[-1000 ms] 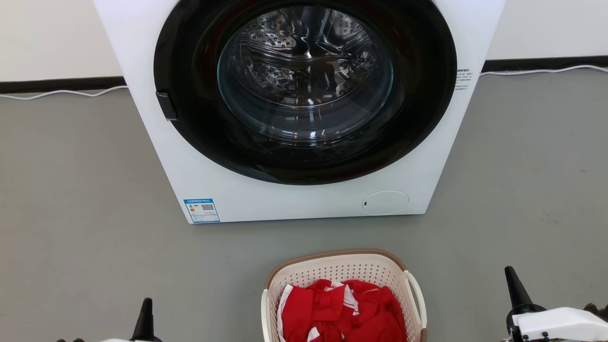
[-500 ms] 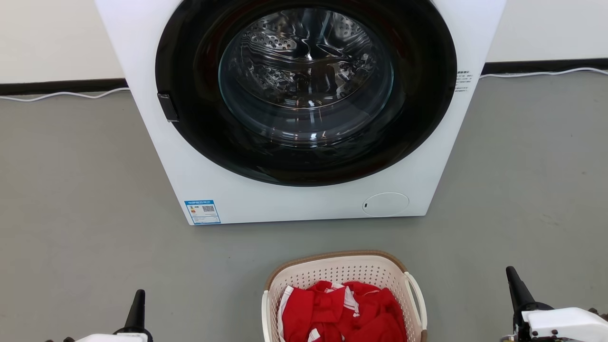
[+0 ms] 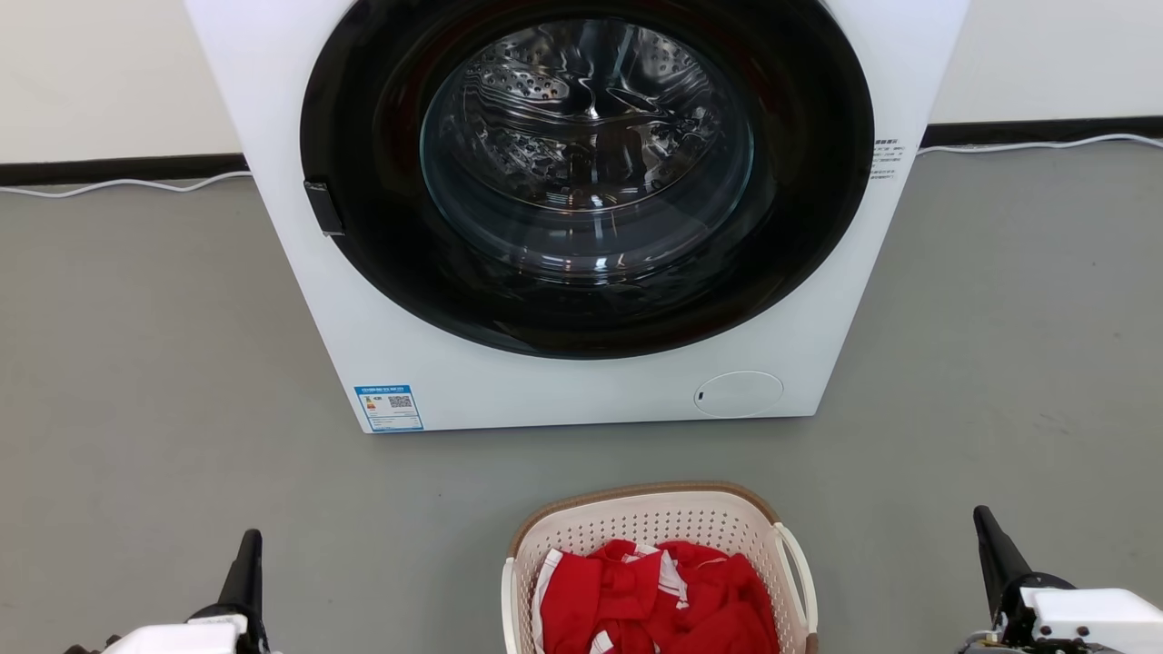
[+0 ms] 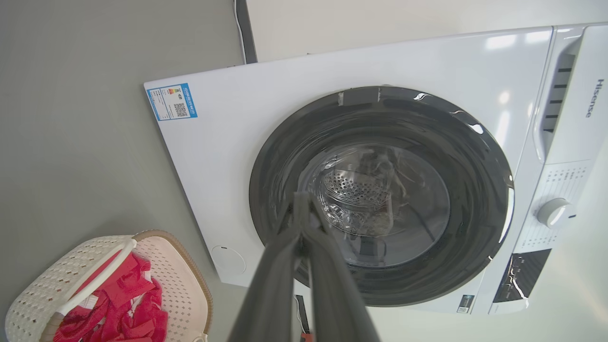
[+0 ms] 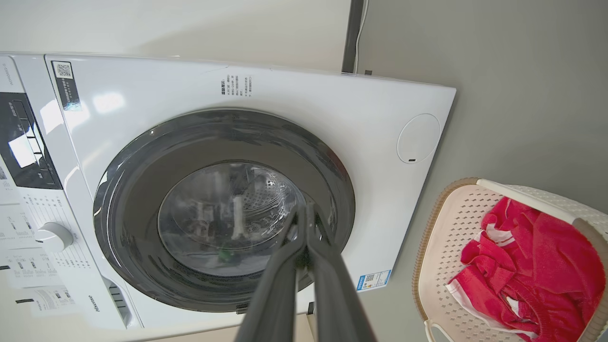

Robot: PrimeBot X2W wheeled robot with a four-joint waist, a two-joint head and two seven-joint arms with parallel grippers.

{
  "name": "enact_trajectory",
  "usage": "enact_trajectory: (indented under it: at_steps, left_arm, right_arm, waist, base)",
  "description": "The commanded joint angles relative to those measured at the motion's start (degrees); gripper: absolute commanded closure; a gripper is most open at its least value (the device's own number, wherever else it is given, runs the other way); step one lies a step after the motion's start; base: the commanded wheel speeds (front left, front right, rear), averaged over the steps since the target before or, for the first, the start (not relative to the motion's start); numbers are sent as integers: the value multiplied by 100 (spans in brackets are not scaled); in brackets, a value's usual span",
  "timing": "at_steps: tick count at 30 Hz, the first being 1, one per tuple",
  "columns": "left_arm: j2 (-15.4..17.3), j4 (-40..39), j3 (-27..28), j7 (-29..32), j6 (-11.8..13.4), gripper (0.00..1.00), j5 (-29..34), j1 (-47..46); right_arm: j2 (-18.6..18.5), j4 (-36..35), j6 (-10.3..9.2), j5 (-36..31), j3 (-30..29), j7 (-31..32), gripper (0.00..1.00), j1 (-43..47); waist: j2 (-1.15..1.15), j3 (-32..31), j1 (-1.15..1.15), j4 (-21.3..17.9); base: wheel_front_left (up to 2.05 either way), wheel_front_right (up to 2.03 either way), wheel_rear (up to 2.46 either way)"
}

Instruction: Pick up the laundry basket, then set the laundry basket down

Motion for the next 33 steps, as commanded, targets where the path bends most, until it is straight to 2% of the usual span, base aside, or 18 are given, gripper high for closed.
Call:
enact_trajectory:
  at_steps: [1, 4, 33]
  left_arm:
    - [75, -110, 229, 53, -84, 100, -177, -329]
    - [74, -90, 288, 105, -131, 100, -368, -369]
    - [21, -85, 364, 166, -132, 100, -310, -375]
  right_arm:
    - [-31, -184, 18, 175, 47, 91, 100, -252]
    - [-10, -193, 18, 333, 1, 142, 100, -258]
    - [15, -191, 18, 307, -35, 171, 100, -261]
  waist:
    - [0, -3, 0, 1]
    - [0, -10, 0, 3]
    - [0, -10, 0, 3]
  base:
    - [0, 0, 0]
    - [0, 0, 0]
    - [0, 0, 0]
